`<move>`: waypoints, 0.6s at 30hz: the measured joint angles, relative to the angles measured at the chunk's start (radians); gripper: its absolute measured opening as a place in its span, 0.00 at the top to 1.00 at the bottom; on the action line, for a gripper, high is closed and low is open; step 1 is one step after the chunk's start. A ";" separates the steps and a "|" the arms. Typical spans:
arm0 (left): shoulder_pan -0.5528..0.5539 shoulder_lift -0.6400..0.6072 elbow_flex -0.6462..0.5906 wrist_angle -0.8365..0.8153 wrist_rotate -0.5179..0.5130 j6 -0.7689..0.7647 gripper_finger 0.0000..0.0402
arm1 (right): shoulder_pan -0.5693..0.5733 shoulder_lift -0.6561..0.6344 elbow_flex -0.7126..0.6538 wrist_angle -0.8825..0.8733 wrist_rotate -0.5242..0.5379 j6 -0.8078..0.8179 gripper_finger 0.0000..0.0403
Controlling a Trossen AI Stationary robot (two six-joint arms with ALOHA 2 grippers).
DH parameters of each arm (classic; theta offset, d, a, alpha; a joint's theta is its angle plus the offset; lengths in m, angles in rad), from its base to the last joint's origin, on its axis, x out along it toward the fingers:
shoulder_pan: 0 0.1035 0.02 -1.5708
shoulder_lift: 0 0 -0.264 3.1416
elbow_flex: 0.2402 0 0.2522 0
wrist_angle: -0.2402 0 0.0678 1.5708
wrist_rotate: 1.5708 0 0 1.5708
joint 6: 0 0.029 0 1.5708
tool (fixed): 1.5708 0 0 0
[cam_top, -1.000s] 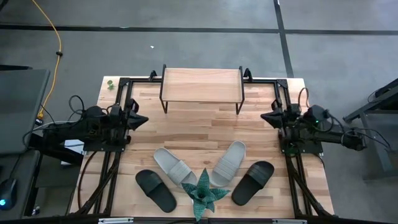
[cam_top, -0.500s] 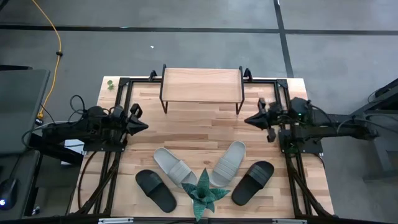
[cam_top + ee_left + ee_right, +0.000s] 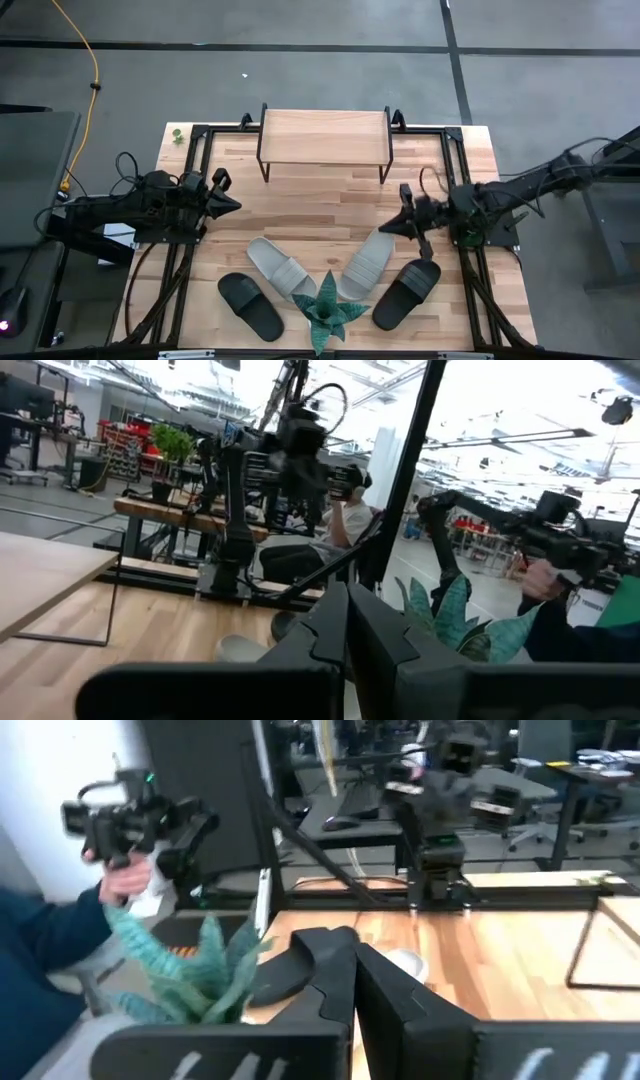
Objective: Pick and place slides into the shelf
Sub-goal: Put the right black slipper on the shelf
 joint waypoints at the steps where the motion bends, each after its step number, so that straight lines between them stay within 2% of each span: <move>1: 0.000 0.000 0.000 -0.002 0.000 0.000 1.00 | 0.027 0.018 0.014 -0.013 0.023 -0.008 1.00; 8: 0.000 0.000 0.000 -0.002 0.000 0.003 1.00 | 0.179 0.135 0.133 -0.167 0.194 0.000 1.00; 18: 0.000 0.000 0.000 -0.004 -0.035 0.007 1.00 | 0.315 0.293 0.311 -0.387 0.386 0.143 1.00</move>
